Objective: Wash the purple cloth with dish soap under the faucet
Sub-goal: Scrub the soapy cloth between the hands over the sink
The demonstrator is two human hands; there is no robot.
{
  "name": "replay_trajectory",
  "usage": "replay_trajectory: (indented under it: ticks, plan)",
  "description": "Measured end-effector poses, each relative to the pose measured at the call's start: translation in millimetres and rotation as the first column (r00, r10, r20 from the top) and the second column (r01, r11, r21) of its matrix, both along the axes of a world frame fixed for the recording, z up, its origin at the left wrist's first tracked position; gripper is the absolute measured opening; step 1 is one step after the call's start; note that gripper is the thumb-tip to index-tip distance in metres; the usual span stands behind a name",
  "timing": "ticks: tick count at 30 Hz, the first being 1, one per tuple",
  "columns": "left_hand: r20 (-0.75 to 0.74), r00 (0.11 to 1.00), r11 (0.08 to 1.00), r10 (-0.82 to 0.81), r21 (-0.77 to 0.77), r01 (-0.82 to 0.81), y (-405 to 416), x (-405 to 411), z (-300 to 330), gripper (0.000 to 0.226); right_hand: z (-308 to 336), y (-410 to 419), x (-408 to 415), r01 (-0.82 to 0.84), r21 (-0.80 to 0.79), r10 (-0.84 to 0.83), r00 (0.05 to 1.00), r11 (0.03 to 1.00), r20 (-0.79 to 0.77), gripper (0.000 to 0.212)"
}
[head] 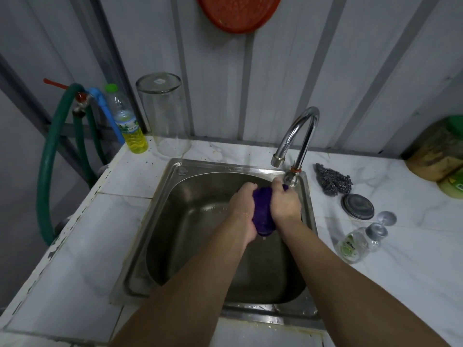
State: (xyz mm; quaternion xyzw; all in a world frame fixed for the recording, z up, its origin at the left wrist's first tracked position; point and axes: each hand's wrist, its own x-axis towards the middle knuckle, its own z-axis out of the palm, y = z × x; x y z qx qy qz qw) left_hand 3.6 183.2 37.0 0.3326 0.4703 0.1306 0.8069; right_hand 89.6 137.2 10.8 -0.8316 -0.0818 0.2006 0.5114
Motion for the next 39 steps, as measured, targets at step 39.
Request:
replay_trajectory:
  ticks: [39]
  plan:
    - [0.027,0.998,0.995,-0.051,-0.088,0.053,1,-15,10,0.024,28,-5,-37,0.018,0.091,-0.028,0.993,0.996,0.114,0.032]
